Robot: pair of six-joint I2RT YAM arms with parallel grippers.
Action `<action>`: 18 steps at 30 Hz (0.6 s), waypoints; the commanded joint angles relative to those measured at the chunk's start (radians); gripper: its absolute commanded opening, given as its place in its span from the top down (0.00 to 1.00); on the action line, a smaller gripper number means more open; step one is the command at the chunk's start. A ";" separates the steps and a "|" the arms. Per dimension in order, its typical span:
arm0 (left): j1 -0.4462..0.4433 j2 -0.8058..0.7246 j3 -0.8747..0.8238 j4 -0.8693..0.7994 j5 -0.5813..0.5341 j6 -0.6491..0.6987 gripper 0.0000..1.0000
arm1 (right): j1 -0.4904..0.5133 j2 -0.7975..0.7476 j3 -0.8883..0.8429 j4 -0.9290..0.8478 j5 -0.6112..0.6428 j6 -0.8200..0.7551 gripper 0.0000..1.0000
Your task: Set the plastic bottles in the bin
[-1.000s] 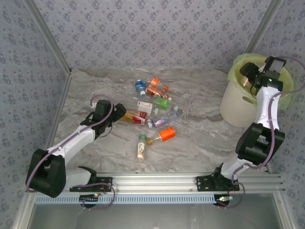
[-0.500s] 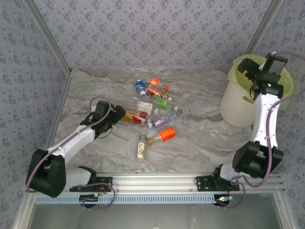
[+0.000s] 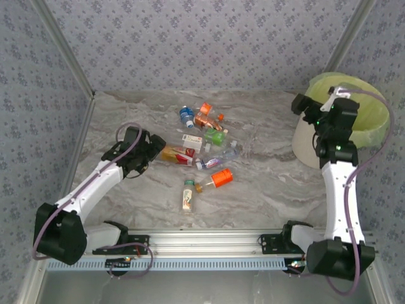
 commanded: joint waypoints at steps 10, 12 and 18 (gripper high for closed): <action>0.004 0.125 0.013 0.053 -0.050 -0.433 0.01 | 0.215 -0.178 -0.242 0.212 0.119 0.031 0.01; -0.007 0.144 0.017 0.061 -0.063 -0.478 0.01 | 0.231 -0.176 -0.241 0.192 0.132 0.015 0.01; -0.039 0.203 0.059 0.077 -0.087 -0.570 0.00 | 0.252 -0.169 -0.242 0.183 0.159 0.008 0.01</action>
